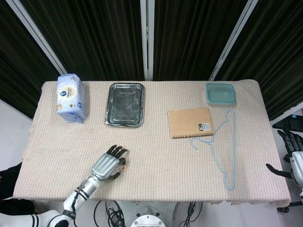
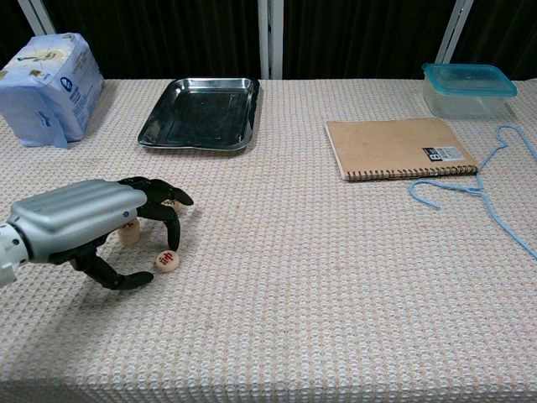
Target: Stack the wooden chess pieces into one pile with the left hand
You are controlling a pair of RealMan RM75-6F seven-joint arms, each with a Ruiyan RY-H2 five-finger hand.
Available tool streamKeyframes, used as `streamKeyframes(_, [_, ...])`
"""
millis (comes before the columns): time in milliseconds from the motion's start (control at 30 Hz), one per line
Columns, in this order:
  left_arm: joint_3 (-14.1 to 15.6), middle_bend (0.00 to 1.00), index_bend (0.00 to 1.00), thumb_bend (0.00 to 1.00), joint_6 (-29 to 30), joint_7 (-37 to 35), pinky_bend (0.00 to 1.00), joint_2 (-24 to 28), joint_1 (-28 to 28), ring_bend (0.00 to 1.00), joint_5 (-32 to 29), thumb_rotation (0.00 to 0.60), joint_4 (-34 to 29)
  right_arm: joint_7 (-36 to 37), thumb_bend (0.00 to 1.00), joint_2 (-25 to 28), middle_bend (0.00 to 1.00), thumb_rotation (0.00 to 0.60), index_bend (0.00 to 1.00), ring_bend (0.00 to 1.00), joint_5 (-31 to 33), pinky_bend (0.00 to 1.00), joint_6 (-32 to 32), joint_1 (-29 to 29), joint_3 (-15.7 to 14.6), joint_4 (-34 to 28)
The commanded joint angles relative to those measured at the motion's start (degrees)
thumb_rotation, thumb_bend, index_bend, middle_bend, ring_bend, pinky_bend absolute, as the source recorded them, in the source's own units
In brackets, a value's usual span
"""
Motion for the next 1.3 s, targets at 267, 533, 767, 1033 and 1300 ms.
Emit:
streamKeyframes(267, [0.2,0.08,0.45,0.3,0.0,-2.7,0.0,-0.3,-0.2,0.0,1.0,0.6,0.7,-0.4,0.07,-0.1,0.0,0.6,0.0,0.0,0.3,0.0,-0.3,0.1,0.0,-0.1])
streamKeyframes(533, [0.5,0.08,0.44,0.3,-0.3,-4.0,0.0,-0.7,-0.4,0.0,1.5,0.6,1.4,-0.2,0.08,0.0,0.0,0.6,0.0,0.0,0.4,0.0,-0.5,0.1,0.1,0.0])
streamKeyframes(767, [0.2,0.08,0.48,0.3,-0.2,-4.5,0.0,-0.9,-0.5,0.0,1.4,0.6,1.6,-0.2,0.08,0.0,0.0,0.6,0.0,0.0,0.4,0.0,-0.5,0.1,0.1,0.0])
streamKeyframes(1033, [0.2,0.08,0.5,0.3,0.4,-4.6,0.0,-0.6,-0.4,0.0,1.7,0.6,0.9,-0.1,0.08,0.0,0.0,0.6,0.0,0.0,0.3,0.0,-0.3,0.1,0.1,-0.1])
streamKeyframes(1300, [-1.0,0.09,0.5,0.3,2.7,-4.3,0.0,2.3,-0.1,0.0,2.0,0.6,-3.0,-0.1,0.08,0.0,0.0,0.6,0.0,0.0,0.0,0.0,-0.2,0.0,0.0,-0.1])
